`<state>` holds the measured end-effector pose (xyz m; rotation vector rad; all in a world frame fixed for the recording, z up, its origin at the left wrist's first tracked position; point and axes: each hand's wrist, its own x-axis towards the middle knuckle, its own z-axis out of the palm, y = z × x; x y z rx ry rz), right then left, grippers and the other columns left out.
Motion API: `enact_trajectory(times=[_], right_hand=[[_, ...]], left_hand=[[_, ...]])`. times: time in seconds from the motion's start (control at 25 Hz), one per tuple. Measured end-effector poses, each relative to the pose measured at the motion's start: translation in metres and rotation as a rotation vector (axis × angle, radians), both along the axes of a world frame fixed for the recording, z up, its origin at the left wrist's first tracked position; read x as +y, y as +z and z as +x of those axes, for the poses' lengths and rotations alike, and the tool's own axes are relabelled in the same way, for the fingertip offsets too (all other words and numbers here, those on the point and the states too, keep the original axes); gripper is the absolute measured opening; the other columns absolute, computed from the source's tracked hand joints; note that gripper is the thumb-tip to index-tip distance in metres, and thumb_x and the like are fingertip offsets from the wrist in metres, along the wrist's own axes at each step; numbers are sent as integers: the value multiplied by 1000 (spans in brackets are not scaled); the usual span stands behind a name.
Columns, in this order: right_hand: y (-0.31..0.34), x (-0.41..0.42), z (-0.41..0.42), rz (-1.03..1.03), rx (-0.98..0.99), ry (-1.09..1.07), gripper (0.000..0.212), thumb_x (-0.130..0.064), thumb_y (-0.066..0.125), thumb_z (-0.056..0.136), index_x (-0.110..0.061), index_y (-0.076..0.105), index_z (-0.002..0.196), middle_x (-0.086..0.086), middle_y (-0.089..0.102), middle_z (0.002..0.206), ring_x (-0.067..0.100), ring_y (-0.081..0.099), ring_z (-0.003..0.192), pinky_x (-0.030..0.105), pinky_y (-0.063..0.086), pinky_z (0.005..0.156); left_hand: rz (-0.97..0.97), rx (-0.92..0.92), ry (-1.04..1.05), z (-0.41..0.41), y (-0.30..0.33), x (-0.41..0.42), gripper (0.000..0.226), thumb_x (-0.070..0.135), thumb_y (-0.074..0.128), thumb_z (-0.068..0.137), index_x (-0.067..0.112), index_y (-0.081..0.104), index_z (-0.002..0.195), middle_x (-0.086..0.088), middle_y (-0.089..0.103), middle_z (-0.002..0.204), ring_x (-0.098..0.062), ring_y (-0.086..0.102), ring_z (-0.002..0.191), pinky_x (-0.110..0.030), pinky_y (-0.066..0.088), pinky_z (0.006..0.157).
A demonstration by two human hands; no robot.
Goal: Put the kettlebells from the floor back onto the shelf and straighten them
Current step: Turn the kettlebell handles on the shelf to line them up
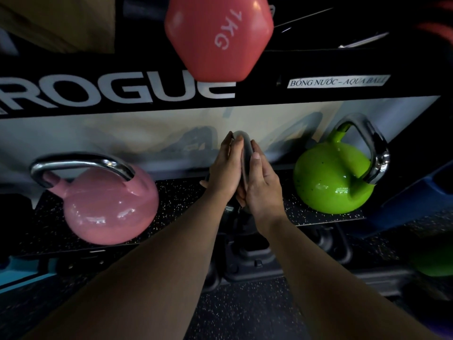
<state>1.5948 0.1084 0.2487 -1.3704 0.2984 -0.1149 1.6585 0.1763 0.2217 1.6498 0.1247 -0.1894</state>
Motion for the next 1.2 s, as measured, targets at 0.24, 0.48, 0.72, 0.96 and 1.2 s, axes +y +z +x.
enact_trajectory(times=[0.24, 0.48, 0.72, 0.96, 1.2], right_hand=[[-1, -12, 1, -49, 4, 48, 37, -42, 38, 104, -37, 55, 136, 5, 46, 54, 16, 39, 43, 27, 32, 40], [-8, 5, 3, 59, -13, 4, 40, -36, 38, 105, -32, 48, 144, -5, 54, 87, -3, 51, 65, 10, 43, 49], [-2, 6, -2, -27, 31, 9, 40, -40, 37, 105, -39, 47, 143, 4, 59, 90, 2, 52, 54, 17, 42, 42], [-2, 4, -2, -94, 33, 39, 41, -41, 34, 105, -41, 42, 146, 12, 55, 65, 18, 45, 49, 28, 40, 43], [-2, 2, 0, -54, 37, 58, 40, -41, 36, 105, -42, 44, 144, 12, 43, 57, 17, 40, 43, 29, 36, 42]], left_hand=[[68, 25, 17, -3, 2, -4, 73, 98, 29, 69, 64, 37, 132, 11, 58, 145, -23, 48, 139, -59, 25, 118], [19, -30, -83, 6, 6, 6, 61, 66, 36, 95, 40, 38, 151, 3, 49, 153, -19, 46, 140, -44, 33, 119], [83, -48, -125, 4, 12, 11, 61, 64, 32, 97, 39, 35, 152, 2, 48, 153, -19, 46, 139, -34, 37, 108], [132, -37, -184, 3, 18, 17, 59, 63, 28, 101, 37, 30, 154, -1, 48, 153, -22, 47, 138, -34, 36, 105], [155, -6, -179, 2, 21, 15, 64, 67, 27, 99, 39, 26, 156, -1, 43, 158, -24, 44, 142, -38, 35, 111]])
